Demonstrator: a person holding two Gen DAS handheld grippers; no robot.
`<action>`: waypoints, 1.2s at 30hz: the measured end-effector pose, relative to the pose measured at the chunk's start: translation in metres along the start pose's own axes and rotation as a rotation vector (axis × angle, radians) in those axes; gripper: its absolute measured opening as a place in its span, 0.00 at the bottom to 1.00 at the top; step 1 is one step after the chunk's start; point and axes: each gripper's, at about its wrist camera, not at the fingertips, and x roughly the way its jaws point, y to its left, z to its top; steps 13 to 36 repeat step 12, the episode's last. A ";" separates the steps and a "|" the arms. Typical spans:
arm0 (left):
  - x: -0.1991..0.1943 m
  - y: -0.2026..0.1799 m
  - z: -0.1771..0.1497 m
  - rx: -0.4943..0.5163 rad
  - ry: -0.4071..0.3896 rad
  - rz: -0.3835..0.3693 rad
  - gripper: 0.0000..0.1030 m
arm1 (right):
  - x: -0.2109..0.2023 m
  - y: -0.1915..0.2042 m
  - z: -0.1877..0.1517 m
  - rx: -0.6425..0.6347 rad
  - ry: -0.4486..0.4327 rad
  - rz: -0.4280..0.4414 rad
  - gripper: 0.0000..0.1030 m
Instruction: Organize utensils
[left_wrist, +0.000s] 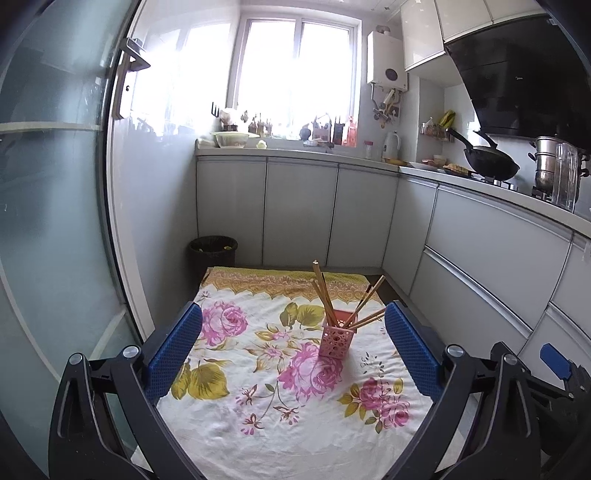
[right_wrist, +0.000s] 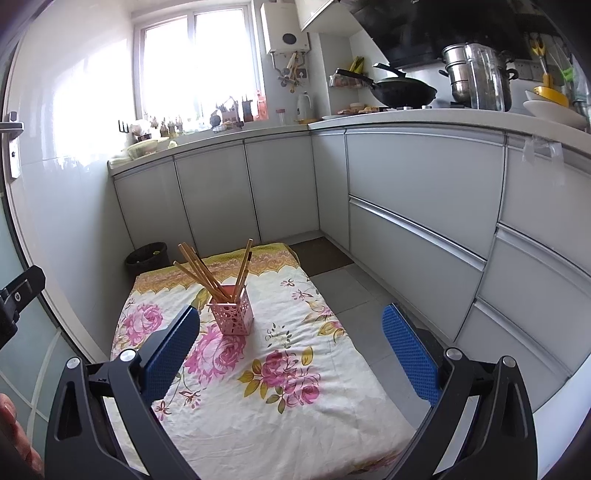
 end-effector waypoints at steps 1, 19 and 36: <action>-0.001 0.000 0.000 0.001 -0.008 -0.004 0.86 | 0.000 -0.001 0.000 0.001 0.000 0.000 0.94; 0.009 0.001 -0.004 -0.009 0.039 0.017 0.93 | 0.002 -0.003 -0.001 0.012 -0.011 0.002 0.94; 0.009 0.001 -0.004 -0.009 0.039 0.017 0.93 | 0.002 -0.003 -0.001 0.012 -0.011 0.002 0.94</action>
